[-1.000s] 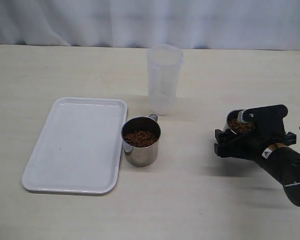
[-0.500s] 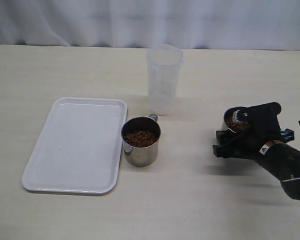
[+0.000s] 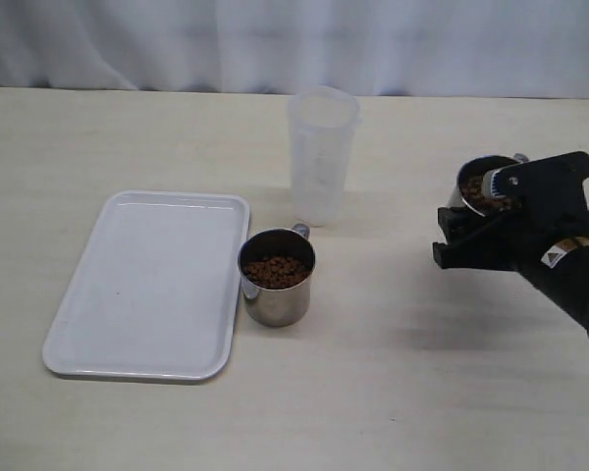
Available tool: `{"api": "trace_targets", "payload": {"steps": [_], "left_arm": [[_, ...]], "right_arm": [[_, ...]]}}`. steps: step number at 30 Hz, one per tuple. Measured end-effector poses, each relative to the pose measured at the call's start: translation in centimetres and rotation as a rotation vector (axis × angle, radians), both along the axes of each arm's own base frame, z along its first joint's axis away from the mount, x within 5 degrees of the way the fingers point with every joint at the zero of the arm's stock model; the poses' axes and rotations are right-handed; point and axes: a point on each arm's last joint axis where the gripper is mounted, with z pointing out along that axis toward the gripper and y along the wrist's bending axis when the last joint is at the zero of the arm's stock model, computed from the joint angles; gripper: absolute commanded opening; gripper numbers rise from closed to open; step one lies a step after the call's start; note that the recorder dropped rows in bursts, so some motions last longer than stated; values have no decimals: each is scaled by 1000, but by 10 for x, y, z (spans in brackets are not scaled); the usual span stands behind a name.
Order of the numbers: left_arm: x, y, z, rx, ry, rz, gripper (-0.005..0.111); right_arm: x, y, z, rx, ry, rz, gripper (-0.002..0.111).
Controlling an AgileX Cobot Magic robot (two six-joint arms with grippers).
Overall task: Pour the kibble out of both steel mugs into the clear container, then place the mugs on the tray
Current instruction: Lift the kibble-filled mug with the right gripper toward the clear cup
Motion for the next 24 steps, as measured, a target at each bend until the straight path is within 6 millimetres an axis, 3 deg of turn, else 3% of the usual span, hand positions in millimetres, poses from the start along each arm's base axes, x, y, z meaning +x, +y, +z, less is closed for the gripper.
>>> {"api": "trace_targets", "payload": {"steps": [6,10,24], "left_arm": [[0,0,0,0,0,0,0],[0,0,0,0,0,0,0],[0,0,0,1,0,0,0]], "right_arm": [[-8,-4,47,33,-119,8,5],[-15,-6,61,52,-131,15,5],[-21,-6,61,45,-63,27,5]]}}
